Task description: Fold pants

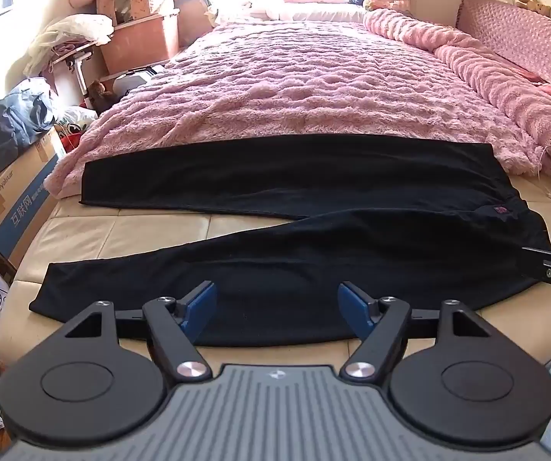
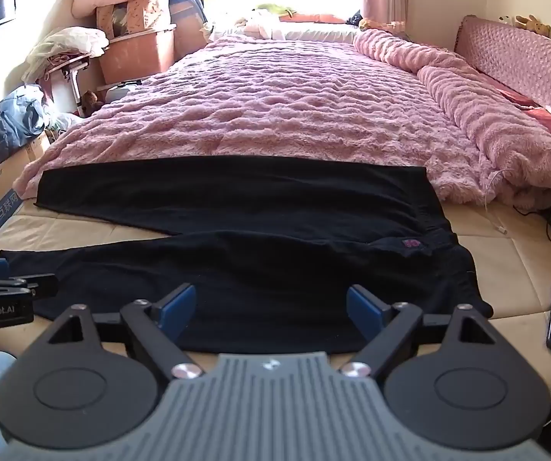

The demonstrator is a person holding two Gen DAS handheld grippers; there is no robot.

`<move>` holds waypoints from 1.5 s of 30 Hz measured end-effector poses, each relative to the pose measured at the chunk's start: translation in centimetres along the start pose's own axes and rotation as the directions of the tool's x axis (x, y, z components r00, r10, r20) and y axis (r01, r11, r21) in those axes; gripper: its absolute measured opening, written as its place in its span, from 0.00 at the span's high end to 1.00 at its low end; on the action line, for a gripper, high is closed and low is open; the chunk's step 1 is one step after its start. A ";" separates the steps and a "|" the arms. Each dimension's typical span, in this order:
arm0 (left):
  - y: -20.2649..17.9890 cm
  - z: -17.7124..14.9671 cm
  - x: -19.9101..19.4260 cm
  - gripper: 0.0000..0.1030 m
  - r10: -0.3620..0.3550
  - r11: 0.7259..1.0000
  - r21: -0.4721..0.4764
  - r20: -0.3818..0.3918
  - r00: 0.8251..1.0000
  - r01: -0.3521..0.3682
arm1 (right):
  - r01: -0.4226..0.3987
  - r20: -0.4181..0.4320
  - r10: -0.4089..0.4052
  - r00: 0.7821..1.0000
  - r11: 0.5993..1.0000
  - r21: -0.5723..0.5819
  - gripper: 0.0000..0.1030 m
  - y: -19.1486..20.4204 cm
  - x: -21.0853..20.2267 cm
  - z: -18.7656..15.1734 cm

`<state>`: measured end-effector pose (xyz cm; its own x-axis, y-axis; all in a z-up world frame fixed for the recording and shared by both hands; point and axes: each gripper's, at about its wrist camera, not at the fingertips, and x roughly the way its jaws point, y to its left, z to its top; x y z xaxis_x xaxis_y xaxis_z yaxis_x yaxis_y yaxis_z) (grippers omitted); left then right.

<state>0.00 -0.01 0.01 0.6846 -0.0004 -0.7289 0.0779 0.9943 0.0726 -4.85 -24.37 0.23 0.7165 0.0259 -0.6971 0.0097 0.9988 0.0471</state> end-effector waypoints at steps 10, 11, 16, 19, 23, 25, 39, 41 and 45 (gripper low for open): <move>-0.1 -0.6 0.5 0.17 0.000 1.000 -0.004 -0.018 1.000 0.000 | -0.021 -0.039 0.020 0.999 1.000 -0.007 0.20 0.4 0.8 -0.3; -0.3 -0.7 0.6 0.17 0.000 1.000 -0.004 -0.021 1.000 0.000 | -0.022 -0.044 0.021 0.999 1.000 -0.008 0.20 0.5 0.9 -0.4; 0.0 -0.9 0.2 0.17 -0.003 1.000 -0.010 -0.046 0.999 0.003 | -0.031 -0.075 0.030 0.997 0.999 -0.009 0.20 0.5 1.0 -0.9; 0.1 -1.0 0.2 0.17 -0.005 1.000 -0.009 -0.058 0.998 0.005 | -0.029 -0.082 0.028 0.996 0.999 -0.018 0.20 0.9 0.6 -1.2; 0.2 -1.0 0.1 0.17 -0.007 1.000 -0.010 -0.071 0.997 0.006 | -0.031 -0.087 0.029 0.996 0.999 -0.023 0.20 1.1 0.5 -1.4; 0.3 -1.1 0.1 0.17 -0.006 1.000 -0.010 -0.074 0.997 0.005 | -0.033 -0.086 0.030 0.996 0.999 -0.026 0.20 1.2 0.4 -1.6; 0.3 -1.2 0.0 0.17 -0.006 1.000 -0.011 -0.073 0.997 0.005 | -0.031 -0.083 0.028 0.996 0.999 -0.038 0.20 1.5 0.0 -1.5; 0.3 -1.2 0.0 0.17 -0.005 1.000 -0.012 -0.073 0.997 0.004 | -0.031 -0.083 0.027 0.996 0.999 -0.038 0.20 1.6 -0.1 -1.5; 0.3 -1.2 0.0 0.17 -0.005 1.000 -0.011 -0.073 0.997 0.004 | -0.031 -0.083 0.028 0.996 0.999 -0.037 0.20 1.6 -0.1 -1.5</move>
<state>-0.85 0.45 -0.74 0.6297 0.0028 -0.7768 0.0723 0.9954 0.0622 -5.93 -22.70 -0.70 0.6560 0.0570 -0.7526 -0.0387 0.9984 0.0419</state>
